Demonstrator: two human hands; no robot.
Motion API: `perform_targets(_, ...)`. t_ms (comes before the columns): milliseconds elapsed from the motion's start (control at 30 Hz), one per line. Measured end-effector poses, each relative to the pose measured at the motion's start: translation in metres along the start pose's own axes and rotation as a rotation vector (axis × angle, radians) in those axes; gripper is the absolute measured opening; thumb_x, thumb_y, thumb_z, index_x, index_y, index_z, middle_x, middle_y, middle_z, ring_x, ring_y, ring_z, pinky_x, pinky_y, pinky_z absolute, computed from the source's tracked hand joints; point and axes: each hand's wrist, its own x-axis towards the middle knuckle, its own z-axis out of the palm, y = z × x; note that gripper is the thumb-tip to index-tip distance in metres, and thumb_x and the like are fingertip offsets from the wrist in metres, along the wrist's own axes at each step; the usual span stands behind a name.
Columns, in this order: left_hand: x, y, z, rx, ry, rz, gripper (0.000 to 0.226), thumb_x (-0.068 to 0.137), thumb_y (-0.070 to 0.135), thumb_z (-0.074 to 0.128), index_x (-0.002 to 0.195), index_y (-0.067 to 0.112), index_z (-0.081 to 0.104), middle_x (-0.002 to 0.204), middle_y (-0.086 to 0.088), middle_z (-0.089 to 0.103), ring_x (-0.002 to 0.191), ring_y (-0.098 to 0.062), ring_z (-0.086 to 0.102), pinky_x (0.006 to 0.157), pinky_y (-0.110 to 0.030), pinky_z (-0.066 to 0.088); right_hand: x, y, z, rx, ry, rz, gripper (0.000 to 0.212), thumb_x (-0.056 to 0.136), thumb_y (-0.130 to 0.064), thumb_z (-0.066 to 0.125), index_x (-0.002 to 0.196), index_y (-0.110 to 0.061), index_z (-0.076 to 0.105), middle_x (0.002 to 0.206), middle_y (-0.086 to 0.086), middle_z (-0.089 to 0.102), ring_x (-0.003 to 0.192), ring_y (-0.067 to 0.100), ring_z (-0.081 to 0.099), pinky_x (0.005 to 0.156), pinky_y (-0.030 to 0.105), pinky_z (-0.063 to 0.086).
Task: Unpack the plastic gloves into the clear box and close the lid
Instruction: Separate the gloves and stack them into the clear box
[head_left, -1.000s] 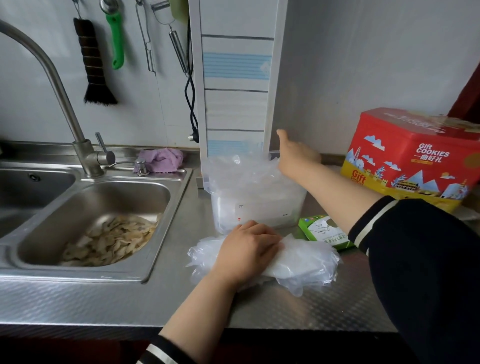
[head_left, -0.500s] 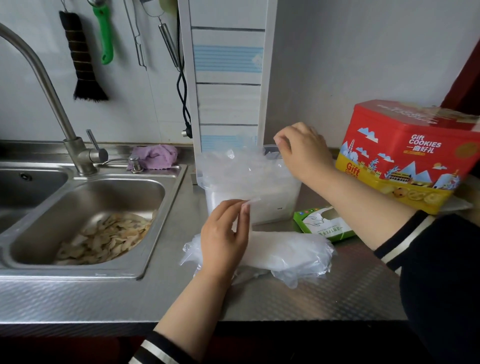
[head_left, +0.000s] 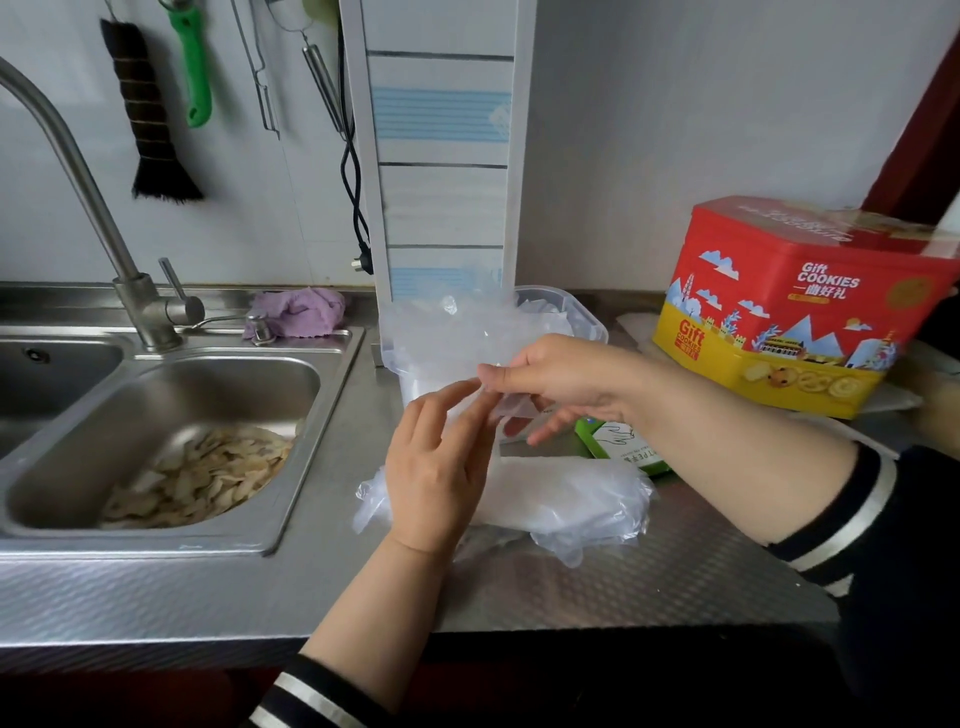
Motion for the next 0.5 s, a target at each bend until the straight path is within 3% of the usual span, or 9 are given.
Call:
perform_targets(100, 0.001, 0.0, 0.0, 0.008, 0.012, 0.028, 0.023, 0.096, 0.018, 0.061, 0.115, 0.011, 0.07, 0.114, -0.009, 0.066, 0.095, -0.024, 0.059, 0.082, -0.03, 0.048, 0.009, -0.001, 0.0, -0.029, 0.099, -0.091, 0.024, 0.096, -0.028, 0.057, 0.095, -0.007, 0.07, 0.086, 0.006, 0.071, 0.084, 0.02, 0.07, 0.072, 0.033, 0.059)
perform_targets(267, -0.001, 0.0, 0.0, -0.036, -0.011, 0.045, 0.029, 0.094, 0.023, 0.061, 0.123, 0.018, 0.058, 0.124, -0.009, 0.061, 0.109, -0.027, 0.058, 0.093, -0.034, 0.044, 0.013, -0.031, -0.019, -0.227, 0.256, -0.399, 0.029, 0.098, -0.02, 0.053, 0.098, 0.007, 0.065, 0.094, 0.011, 0.071, 0.086, 0.021, 0.068, 0.08, 0.035, 0.055)
perform_targets(334, 0.0, 0.002, -0.001, -0.08, -0.064, 0.064, 0.028, 0.093, 0.021, 0.061, 0.12, 0.016, 0.062, 0.125, -0.008, 0.061, 0.111, -0.026, 0.058, 0.093, -0.034, 0.044, 0.013, -0.047, -0.032, -0.176, 0.284, -0.509, 0.02, 0.098, -0.014, 0.052, 0.092, -0.001, 0.066, 0.088, 0.01, 0.071, 0.081, 0.02, 0.064, 0.077, 0.036, 0.052)
perform_targets(400, -0.001, 0.002, 0.0, -0.129, -0.173, 0.079, 0.027, 0.093, 0.023, 0.06, 0.117, 0.012, 0.067, 0.124, -0.007, 0.06, 0.111, -0.026, 0.057, 0.094, -0.033, 0.045, 0.016, -0.059, -0.046, -0.045, 0.337, -0.567, 0.017, 0.098, -0.011, 0.051, 0.087, -0.011, 0.064, 0.079, 0.003, 0.068, 0.069, 0.015, 0.065, 0.068, 0.032, 0.052)
perform_targets(500, -0.004, 0.0, 0.004, -0.119, -0.48, 0.061, 0.038, 0.094, 0.04, 0.052, 0.124, 0.018, 0.062, 0.128, -0.001, 0.057, 0.114, -0.022, 0.054, 0.094, -0.035, 0.045, 0.029, -0.06, -0.062, 0.138, 0.444, -0.54, 0.016, 0.1, -0.011, 0.048, 0.092, -0.015, 0.062, 0.081, 0.004, 0.063, 0.06, 0.008, 0.064, 0.051, 0.022, 0.051)
